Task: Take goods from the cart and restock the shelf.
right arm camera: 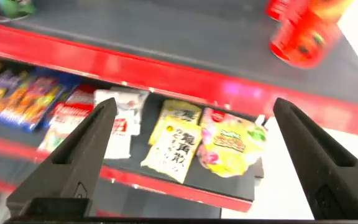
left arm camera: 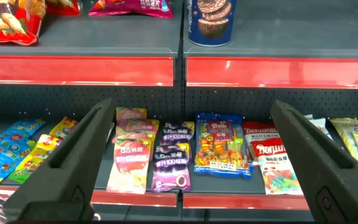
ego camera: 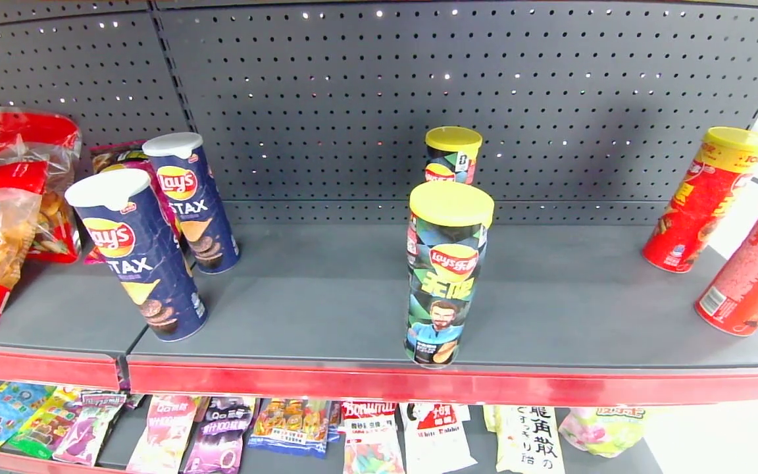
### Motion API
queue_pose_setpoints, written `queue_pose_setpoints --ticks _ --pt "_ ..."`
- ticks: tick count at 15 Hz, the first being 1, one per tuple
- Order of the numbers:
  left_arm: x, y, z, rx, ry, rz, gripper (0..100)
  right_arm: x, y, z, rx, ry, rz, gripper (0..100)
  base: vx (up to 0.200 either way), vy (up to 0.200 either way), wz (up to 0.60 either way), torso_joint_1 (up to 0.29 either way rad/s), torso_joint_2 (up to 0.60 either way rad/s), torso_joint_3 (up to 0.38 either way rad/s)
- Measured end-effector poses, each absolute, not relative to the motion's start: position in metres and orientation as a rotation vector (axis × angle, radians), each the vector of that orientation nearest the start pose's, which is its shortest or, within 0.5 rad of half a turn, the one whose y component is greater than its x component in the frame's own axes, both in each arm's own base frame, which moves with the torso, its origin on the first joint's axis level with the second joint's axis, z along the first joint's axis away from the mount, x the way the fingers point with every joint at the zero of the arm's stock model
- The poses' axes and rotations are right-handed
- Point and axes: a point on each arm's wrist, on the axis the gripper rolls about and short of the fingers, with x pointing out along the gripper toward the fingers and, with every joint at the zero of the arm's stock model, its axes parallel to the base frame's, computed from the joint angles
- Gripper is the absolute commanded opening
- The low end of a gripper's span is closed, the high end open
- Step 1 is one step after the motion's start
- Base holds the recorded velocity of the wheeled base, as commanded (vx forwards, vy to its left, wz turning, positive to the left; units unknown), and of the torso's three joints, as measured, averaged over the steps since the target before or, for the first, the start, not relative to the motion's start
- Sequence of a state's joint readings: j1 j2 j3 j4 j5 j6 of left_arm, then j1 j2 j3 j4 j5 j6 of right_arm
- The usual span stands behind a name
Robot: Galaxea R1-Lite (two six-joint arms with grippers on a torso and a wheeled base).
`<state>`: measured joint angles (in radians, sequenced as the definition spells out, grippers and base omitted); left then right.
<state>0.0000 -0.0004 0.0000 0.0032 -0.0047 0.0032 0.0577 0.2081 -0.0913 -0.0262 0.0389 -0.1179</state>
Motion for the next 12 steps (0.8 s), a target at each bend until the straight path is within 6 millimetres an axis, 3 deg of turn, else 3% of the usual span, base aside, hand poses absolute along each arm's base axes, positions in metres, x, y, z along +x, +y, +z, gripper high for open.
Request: queue_pose_setpoints --ticks 2,5,12 --pt "-0.023 0.0 0.075 0.003 0.003 -0.005 100 -0.018 -0.001 0.09 0.0 0.049 -0.036 100 0.0 0.0 0.0 0.0 0.0 0.0" --pt "-0.023 0.0 0.075 0.003 0.003 -0.005 100 -0.022 0.001 0.079 -0.013 0.014 0.03 100 0.0 0.0 0.0 0.0 0.0 0.0" --pt "-0.023 0.0 0.075 0.003 0.003 -0.004 100 -0.023 0.001 0.075 -0.013 0.0 0.036 100 0.0 0.0 0.0 0.0 0.0 0.0"
